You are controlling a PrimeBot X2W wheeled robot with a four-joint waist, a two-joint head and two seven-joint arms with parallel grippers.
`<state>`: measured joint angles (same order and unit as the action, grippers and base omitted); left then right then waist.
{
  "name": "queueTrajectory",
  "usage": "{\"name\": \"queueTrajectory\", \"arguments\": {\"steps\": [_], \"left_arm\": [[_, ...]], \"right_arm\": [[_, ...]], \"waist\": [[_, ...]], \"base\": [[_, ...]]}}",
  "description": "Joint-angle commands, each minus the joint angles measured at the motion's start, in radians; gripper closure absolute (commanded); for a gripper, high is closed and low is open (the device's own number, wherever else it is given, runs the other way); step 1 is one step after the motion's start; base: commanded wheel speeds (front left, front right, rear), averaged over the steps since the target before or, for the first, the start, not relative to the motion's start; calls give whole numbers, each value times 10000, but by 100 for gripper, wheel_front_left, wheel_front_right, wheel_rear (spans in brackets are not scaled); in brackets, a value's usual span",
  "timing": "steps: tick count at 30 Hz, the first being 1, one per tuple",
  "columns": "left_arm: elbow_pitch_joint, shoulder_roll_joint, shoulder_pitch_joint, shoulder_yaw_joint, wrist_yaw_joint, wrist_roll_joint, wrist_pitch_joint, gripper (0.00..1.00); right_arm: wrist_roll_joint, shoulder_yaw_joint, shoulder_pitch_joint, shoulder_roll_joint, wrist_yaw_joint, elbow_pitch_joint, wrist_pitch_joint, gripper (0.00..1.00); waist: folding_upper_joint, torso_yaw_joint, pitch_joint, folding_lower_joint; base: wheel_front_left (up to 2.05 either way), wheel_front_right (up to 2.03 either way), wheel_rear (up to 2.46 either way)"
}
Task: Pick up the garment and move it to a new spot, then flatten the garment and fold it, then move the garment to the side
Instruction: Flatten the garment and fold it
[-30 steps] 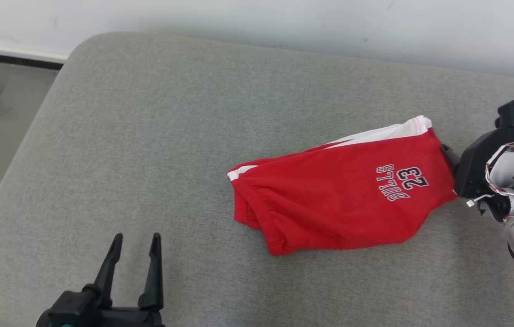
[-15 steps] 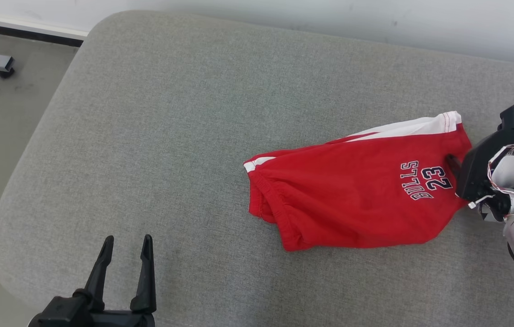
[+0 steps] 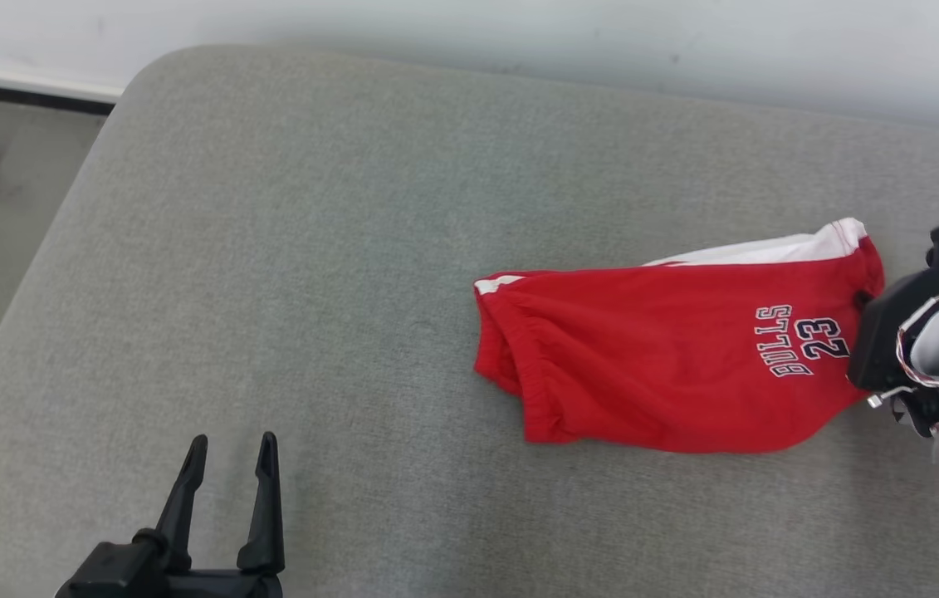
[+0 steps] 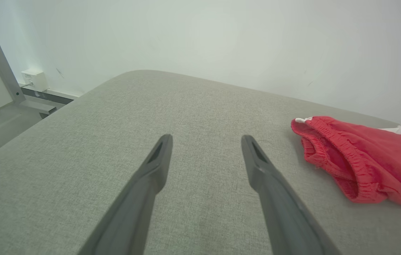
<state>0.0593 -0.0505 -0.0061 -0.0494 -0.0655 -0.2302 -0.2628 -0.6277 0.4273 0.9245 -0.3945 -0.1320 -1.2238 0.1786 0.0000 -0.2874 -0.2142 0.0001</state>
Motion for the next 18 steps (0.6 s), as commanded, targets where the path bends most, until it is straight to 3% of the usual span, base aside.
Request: {"name": "queueTrajectory", "arguments": {"steps": [1,13,18], "left_arm": [[27,-5,126,29,0,14,-18,0],[192,-5,361,100,-123,190,-18,0],[221,-5,400,24,-63,156,-18,0]], "right_arm": [[145,-10,-159,-163,32,-59,-218,100],[1558,80,-354,-902,32,-566,-1134,100],[2295,94,13,-645,32,-621,-1335,100]], "waist": [[0,381,382,-1],[0,1170,1203,-1],[0,1279,1324,-1]], "base": [[0,0,0],[0,0,0],[0,0,0]]}}
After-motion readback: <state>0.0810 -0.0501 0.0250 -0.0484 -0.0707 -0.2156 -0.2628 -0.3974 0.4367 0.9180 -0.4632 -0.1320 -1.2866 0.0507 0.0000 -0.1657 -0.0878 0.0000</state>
